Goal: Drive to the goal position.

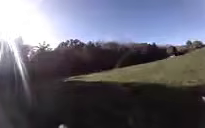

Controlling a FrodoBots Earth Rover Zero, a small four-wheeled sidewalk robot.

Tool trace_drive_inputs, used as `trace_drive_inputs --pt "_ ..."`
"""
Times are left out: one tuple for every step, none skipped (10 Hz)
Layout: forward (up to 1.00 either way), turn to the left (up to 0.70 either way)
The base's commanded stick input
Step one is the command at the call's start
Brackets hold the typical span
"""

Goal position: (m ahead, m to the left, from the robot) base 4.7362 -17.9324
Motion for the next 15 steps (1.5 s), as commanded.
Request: trace_drive_inputs --pt "0.71 0.0" --pt "0.7 0.0" --pt "0.71 0.0" --pt "0.7 0.0" --pt "0.71 0.0" --pt "0.71 0.0" --pt "0.7 0.0" --pt "0.7 0.0" --pt "0.71 0.0" --pt "0.7 0.0" --pt "0.71 0.0" --pt "0.71 0.0" --pt "0.7 0.0" --pt "0.71 0.0" --pt "0.71 0.0"
